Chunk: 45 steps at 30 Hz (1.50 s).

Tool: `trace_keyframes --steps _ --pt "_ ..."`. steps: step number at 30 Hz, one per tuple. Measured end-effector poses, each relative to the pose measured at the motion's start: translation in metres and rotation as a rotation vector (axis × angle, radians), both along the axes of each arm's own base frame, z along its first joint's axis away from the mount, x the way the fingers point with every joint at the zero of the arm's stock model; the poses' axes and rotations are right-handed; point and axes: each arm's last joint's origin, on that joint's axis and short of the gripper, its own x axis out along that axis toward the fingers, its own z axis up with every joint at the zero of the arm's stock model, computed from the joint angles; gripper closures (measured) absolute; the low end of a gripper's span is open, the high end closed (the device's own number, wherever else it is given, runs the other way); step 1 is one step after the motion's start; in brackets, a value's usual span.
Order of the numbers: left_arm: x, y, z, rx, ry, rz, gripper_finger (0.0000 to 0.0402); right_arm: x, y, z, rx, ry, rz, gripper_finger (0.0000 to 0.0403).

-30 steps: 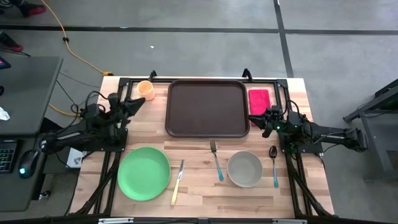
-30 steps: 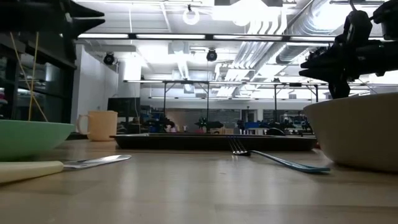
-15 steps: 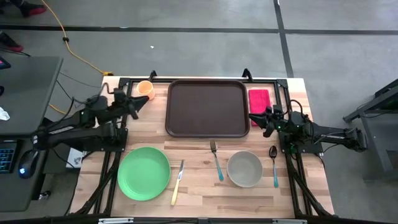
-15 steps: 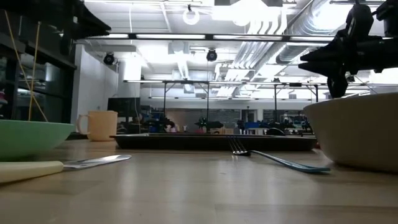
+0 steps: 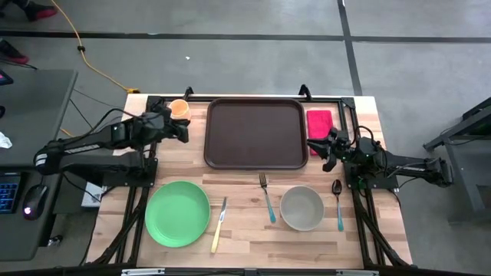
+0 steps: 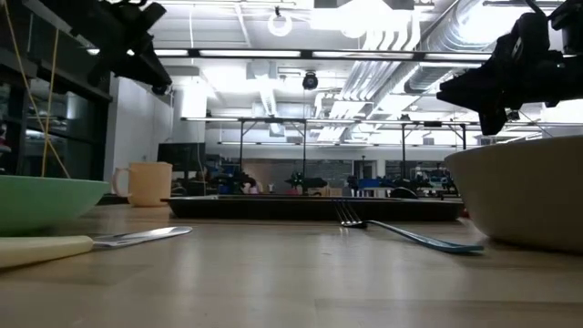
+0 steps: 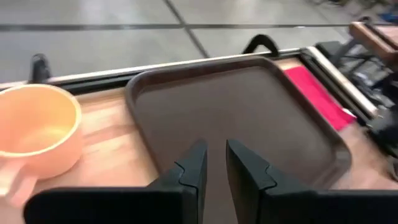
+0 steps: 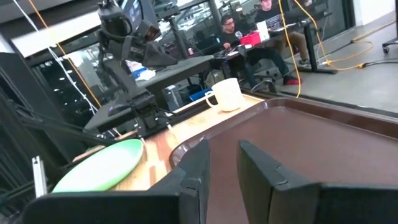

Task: Set up tray
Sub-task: Put the yellow mug on the brown serving tray

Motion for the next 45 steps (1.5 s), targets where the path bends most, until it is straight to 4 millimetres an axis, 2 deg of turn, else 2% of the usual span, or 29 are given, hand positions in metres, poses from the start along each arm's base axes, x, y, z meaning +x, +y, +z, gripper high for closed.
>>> trace_keyframes --steps 6,11,21,33,39,45 --pt "0.001 0.004 0.005 0.027 0.019 0.103 0.0309 0.0 0.0 0.0 0.0 0.0 -0.002 0.0346" --pt "-0.01 0.017 0.004 -0.064 0.029 0.229 0.0309 0.0 0.0 0.0 0.01 -0.003 -0.002 0.0346" --pt "-0.028 0.054 -0.001 -0.22 0.012 0.295 0.0309 0.0 0.0 0.0 0.035 -0.011 0.0 0.0346" --pt "-0.041 0.11 -0.027 -0.377 0.094 0.343 0.0309 0.0 0.0 0.0 0.034 -0.01 -0.004 0.0346" --pt "-0.04 0.115 -0.024 -0.447 0.133 0.35 0.0309 0.0 -0.001 0.0 0.034 -0.006 -0.033 0.0346" --pt "-0.039 0.118 -0.02 -0.458 0.078 0.393 0.0309 0.0 -0.001 -0.001 0.036 0.004 -0.042 0.0346"
